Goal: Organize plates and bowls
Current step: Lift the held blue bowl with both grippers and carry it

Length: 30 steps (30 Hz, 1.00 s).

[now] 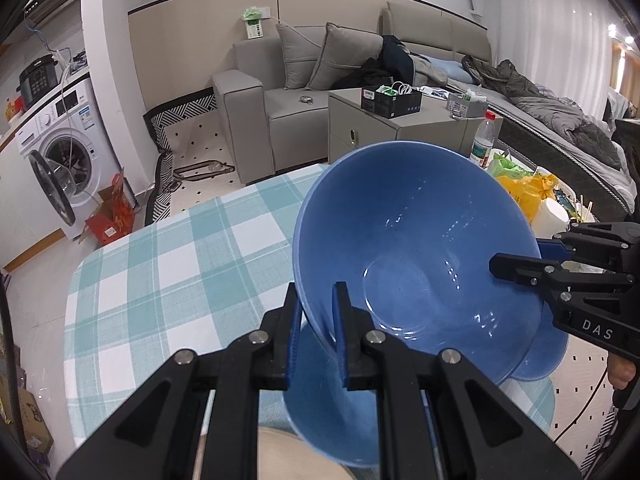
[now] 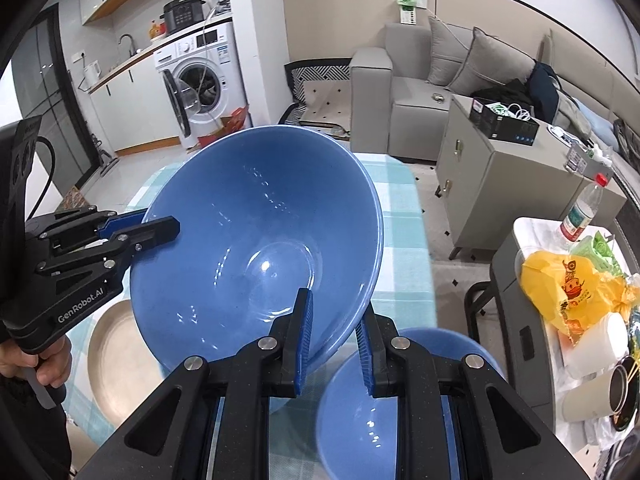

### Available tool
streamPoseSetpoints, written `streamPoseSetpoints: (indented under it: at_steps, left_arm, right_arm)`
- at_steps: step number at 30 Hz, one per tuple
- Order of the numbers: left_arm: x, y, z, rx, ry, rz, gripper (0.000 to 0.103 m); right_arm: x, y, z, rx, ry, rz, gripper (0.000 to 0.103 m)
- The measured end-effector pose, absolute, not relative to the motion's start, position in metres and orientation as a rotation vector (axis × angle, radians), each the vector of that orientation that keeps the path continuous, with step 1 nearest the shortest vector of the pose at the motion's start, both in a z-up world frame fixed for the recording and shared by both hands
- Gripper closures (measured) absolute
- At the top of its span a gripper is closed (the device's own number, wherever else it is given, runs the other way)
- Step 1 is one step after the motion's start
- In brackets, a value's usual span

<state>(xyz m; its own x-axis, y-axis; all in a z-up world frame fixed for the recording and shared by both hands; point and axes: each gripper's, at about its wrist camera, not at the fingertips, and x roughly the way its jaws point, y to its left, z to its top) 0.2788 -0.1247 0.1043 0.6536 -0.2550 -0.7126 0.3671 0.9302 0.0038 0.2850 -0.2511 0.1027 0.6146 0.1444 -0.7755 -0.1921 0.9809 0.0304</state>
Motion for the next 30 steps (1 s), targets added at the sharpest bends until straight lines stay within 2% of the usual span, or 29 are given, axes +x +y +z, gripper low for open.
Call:
streamPoseSetpoints:
  at_steps: [30]
  left_arm:
    - [0.238,-0.098,0.074,0.143,0.82,-0.32,0.09]
  right_arm:
    - [0.252,-0.214,0.07,-0.118,0.95,0.224,0.082]
